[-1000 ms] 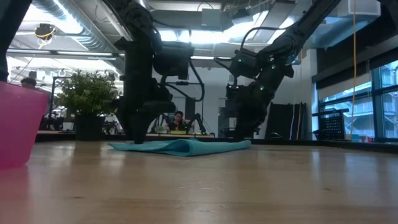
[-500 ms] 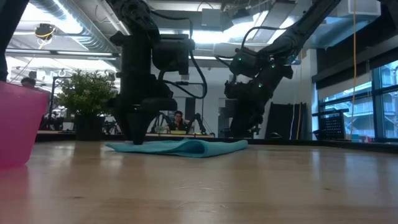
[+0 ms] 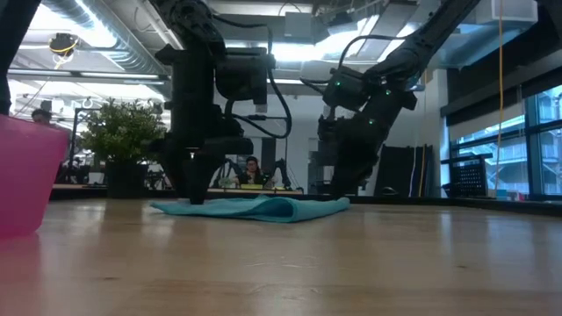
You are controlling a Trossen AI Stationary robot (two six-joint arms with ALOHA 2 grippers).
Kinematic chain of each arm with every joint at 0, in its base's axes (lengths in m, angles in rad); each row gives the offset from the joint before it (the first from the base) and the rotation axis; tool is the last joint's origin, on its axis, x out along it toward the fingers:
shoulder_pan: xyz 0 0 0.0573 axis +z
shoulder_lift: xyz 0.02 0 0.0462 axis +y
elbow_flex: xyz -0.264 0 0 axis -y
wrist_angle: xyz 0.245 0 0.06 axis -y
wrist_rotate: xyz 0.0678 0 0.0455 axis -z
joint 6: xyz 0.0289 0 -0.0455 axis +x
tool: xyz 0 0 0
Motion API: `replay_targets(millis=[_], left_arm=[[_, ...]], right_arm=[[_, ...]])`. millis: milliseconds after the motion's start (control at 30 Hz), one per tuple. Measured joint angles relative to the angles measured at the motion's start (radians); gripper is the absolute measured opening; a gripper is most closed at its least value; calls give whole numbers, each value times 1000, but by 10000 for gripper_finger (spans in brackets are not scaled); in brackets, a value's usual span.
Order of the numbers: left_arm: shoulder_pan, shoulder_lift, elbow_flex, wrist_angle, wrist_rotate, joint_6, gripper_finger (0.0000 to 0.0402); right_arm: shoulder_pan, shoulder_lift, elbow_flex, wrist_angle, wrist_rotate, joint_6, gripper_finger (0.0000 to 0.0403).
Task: Roll microfiber towels into tight, uniform cylinder then place into a basket
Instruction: Roll the microfiber blue towel
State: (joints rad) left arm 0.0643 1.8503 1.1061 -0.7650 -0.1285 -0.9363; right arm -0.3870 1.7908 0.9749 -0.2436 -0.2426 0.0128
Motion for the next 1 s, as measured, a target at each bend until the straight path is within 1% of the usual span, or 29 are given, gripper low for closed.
replay_targets(millis=[67,233,300,600,700,800,933,1000], left_arm=[[-1,0,0,5,15,-1,93],[-21,1,0,17,22,-6,93],[-30,1,0,35,23,-16,93],[-64,3,-1,156,54,-31,93],[-65,-3,-2,180,54,-31,93],[-54,-28,-4,168,51,-31,93],[-26,-92,-3,113,9,-30,93],[-15,-105,-3,75,-22,-24,93]], right_arm=[[-1,0,0,7,39,-2,189],[-17,0,0,10,136,-67,189],[-27,0,0,13,157,-76,189],[-67,0,0,47,158,-77,189],[-73,0,8,23,155,-83,189],[-73,0,33,-39,120,-101,189],[-70,-1,48,-97,-24,-97,189],[-66,-1,47,-111,-84,-89,189]])
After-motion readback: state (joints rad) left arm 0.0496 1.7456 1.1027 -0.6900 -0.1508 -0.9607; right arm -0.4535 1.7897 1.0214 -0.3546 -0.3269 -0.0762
